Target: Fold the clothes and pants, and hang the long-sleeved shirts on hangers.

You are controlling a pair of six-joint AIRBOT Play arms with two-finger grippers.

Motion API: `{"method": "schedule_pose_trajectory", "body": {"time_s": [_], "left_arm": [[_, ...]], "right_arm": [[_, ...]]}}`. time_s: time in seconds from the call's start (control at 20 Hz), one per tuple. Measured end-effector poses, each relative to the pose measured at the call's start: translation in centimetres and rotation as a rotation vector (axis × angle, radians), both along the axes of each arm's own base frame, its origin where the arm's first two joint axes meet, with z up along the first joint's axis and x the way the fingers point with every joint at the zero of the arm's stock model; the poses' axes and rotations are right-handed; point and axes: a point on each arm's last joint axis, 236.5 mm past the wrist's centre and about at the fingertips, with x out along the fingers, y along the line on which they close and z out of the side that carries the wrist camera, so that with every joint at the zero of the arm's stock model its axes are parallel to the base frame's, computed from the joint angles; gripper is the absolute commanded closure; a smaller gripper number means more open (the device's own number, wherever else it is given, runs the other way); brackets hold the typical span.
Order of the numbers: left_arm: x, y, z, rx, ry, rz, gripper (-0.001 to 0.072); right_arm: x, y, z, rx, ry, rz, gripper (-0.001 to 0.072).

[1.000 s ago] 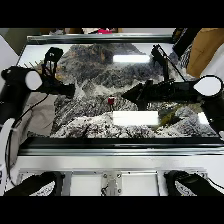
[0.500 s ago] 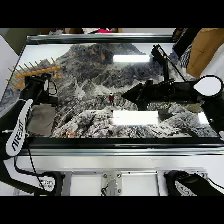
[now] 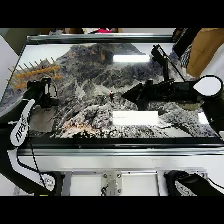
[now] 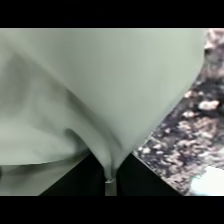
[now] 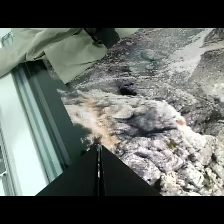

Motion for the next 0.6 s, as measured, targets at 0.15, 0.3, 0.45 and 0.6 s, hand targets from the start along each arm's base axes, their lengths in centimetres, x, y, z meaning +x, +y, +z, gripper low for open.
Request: {"method": "schedule_pose_trajectory", "body": {"time_s": [0.15,0.3,0.45,0.6], "left_arm": [[1.1,-0.5,2.4,0.003,-0.059,-0.012,0.0696],[3.9,-3.1,10.0,0.010,-0.222,-0.066,0.0696],[5.0,-8.5,20.8,-0.003,-0.426,-0.165,0.0696],[3.2,-16.4,32.5,-0.068,-0.662,-0.316,0.0696]], "right_arm": [[0.0,0.0,0.0,0.000,0.001,0.000,0.0691],[-0.1,0.3,0.5,0.026,0.009,0.004,0.0690],[-0.5,0.8,1.8,0.091,0.032,0.012,0.0692],[0.6,-0.4,3.3,0.115,0.005,-0.043,0.0692]]}}
